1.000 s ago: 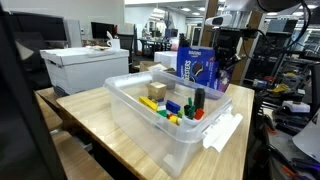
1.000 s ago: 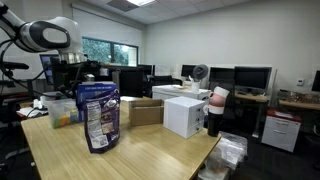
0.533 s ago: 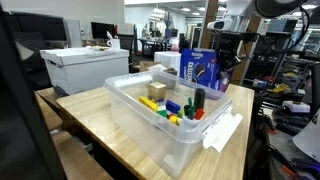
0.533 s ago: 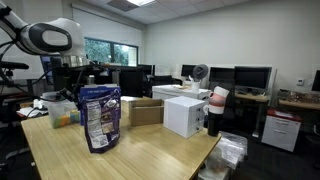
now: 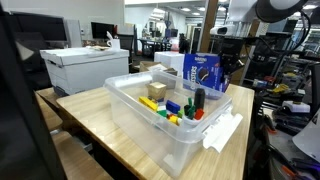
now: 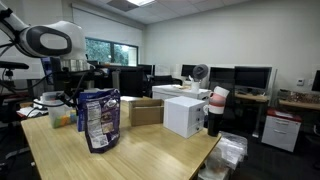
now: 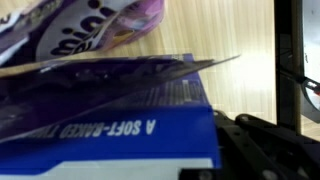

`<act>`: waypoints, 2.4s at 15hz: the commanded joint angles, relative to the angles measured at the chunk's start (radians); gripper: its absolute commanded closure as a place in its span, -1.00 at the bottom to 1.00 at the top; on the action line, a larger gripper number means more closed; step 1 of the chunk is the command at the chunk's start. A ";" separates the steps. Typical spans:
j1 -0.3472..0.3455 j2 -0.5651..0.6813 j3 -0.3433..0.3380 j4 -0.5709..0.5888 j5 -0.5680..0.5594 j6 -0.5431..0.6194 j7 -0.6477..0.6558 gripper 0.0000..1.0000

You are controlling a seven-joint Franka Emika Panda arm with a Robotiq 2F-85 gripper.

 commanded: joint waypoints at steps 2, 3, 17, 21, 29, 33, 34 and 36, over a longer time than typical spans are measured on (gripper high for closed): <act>-0.030 0.024 -0.015 -0.003 -0.011 0.022 -0.064 0.93; -0.032 0.031 -0.016 -0.003 -0.010 0.023 -0.070 0.93; -0.031 0.116 -0.002 -0.003 0.013 0.021 -0.065 0.94; -0.033 0.109 0.006 -0.002 0.015 -0.002 -0.045 0.92; -0.034 0.109 0.006 -0.001 0.014 -0.006 -0.043 0.87; -0.034 0.104 0.009 0.000 0.013 -0.012 -0.042 0.28; -0.034 0.103 0.009 0.001 0.014 -0.014 -0.041 0.11; -0.034 0.102 0.011 0.002 0.014 -0.017 -0.041 -0.08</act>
